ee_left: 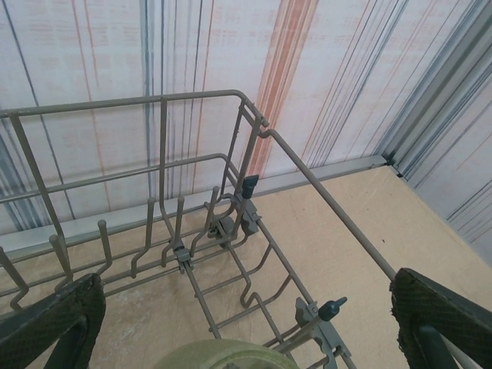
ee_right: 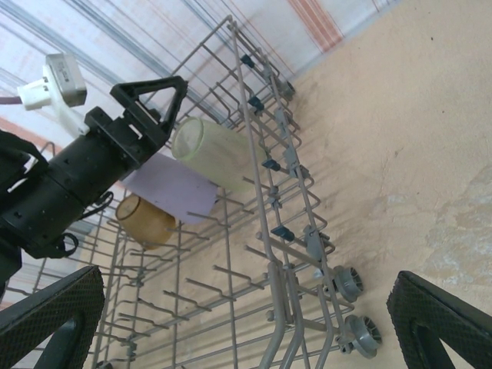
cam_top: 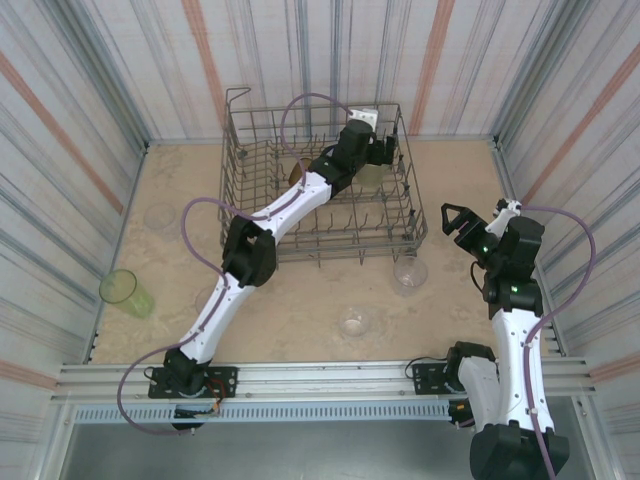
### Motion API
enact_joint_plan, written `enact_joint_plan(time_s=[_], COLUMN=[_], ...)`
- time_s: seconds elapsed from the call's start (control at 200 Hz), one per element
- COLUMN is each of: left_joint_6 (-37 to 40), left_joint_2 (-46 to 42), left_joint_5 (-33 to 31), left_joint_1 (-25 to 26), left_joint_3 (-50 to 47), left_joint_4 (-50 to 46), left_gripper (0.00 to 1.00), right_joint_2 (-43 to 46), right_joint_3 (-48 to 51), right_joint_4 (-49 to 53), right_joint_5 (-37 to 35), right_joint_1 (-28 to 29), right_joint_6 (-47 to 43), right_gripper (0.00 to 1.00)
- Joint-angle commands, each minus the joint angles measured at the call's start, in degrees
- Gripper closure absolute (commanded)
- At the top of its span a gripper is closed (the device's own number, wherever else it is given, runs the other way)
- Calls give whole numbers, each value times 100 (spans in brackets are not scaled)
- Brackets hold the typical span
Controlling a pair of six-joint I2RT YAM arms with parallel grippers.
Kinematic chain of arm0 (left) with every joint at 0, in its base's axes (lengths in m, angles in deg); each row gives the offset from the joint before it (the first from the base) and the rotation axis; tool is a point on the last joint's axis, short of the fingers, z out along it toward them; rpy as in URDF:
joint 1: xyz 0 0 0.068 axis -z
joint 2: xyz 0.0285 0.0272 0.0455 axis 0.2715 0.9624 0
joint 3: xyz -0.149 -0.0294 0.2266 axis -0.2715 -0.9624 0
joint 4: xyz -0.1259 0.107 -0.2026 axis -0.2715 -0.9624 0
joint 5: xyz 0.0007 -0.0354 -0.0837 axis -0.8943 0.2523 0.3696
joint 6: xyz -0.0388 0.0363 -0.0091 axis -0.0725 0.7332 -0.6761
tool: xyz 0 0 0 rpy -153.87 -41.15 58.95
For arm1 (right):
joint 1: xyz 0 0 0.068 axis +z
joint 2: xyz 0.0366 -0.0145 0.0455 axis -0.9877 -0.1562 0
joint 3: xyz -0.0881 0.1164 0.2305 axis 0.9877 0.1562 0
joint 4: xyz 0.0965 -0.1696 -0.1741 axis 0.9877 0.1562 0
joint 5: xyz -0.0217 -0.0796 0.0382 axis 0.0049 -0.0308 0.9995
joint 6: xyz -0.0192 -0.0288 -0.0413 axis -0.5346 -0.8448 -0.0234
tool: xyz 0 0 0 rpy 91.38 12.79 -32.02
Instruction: Load the cups into the dish rack
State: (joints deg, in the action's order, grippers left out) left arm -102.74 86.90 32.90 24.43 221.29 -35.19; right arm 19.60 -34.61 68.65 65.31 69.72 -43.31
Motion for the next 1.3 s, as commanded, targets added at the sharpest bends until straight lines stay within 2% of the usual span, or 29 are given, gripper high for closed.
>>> enact_joint_plan(time_s=[0.0,0.731,1.027,1.292], left_joint_6=[-166,13,186,80], left_joint_2=[-434,-3036,-4274,-5289], left_joint_5=[48,-56,-716,-1419], left_joint_1=[24,33,7,-129], left_joint_3=[-278,-2173,-3419,-4276], left_joint_4=[53,-206,-705,-1533], left_gripper=[2,1,1,1], right_joint_2=[80,105,183,98], right_joint_3=[-96,-653,-669,-698], right_joint_4=[122,1088,1304,1288], right_joint_5=[52,356,456,114], right_joint_1=[-49,-40,80,564], right_joint_6=[-106,202,349,427], right_gripper=[1,1,1,1])
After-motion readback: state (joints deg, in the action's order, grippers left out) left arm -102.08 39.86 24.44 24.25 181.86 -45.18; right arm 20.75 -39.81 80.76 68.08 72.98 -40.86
